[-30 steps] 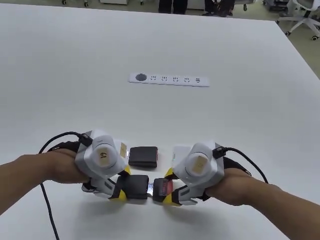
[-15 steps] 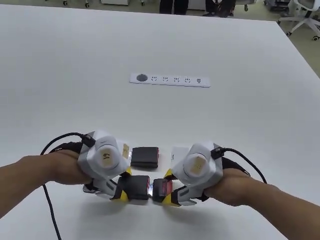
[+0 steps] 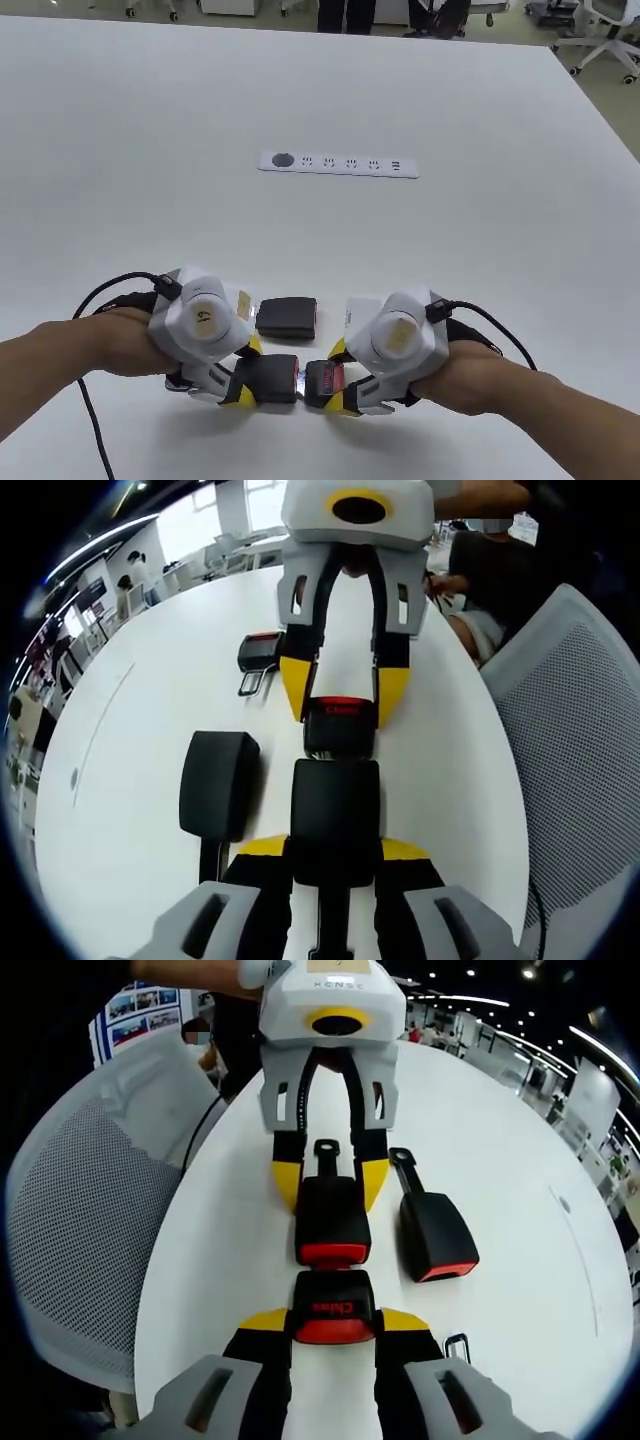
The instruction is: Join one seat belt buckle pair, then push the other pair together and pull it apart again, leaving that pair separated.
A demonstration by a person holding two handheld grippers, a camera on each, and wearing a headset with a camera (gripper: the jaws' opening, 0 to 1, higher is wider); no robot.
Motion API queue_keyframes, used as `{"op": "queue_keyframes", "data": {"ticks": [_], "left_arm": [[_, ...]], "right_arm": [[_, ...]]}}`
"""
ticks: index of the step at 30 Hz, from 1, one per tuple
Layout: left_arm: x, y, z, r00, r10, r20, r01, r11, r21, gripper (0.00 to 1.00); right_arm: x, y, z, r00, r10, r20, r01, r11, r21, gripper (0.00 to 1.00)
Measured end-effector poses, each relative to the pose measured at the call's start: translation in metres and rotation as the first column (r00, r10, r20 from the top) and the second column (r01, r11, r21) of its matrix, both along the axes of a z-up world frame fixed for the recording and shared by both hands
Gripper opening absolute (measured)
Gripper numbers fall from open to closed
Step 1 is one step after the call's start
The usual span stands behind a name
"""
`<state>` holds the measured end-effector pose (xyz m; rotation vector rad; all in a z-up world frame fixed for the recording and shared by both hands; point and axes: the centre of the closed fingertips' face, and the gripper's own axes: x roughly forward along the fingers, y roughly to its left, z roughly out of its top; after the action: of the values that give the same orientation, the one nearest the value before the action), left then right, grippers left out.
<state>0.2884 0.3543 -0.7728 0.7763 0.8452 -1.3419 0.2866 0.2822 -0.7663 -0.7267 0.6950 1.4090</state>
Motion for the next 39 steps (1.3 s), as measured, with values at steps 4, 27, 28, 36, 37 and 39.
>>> {"op": "queue_keyframes", "data": {"ticks": [4, 27, 28, 36, 37, 39], "left_arm": [[0.001, -0.001, -0.002, 1.000, -0.011, -0.015, 0.011, 1.000, 0.009, 0.32], [0.002, 0.000, 0.001, 1.000, 0.024, 0.010, -0.024, 0.999, 0.026, 0.36], [0.002, 0.000, 0.002, 1.000, 0.029, 0.007, -0.029, 0.999, 0.023, 0.37], [0.005, 0.001, 0.012, 0.998, 0.054, 0.019, -0.054, 0.998, 0.010, 0.40], [0.005, 0.000, 0.014, 0.998, 0.054, 0.022, -0.054, 0.998, 0.012, 0.40], [0.007, 0.001, 0.017, 0.998, 0.059, 0.026, -0.059, 0.998, 0.009, 0.41]], "right_arm": [[0.001, 0.000, -0.002, 1.000, 0.004, 0.001, -0.004, 1.000, -0.007, 0.27], [0.004, 0.000, 0.001, 1.000, -0.001, 0.031, 0.002, 1.000, -0.031, 0.34], [0.004, 0.001, 0.001, 0.999, -0.002, 0.032, 0.003, 1.000, -0.030, 0.34], [0.012, -0.002, 0.016, 0.999, -0.023, 0.047, 0.024, 1.000, -0.012, 0.37], [0.013, -0.004, 0.019, 0.998, -0.026, 0.050, 0.027, 1.000, -0.011, 0.37], [0.016, -0.007, 0.022, 0.998, -0.035, 0.050, 0.035, 0.999, -0.005, 0.37]]}}
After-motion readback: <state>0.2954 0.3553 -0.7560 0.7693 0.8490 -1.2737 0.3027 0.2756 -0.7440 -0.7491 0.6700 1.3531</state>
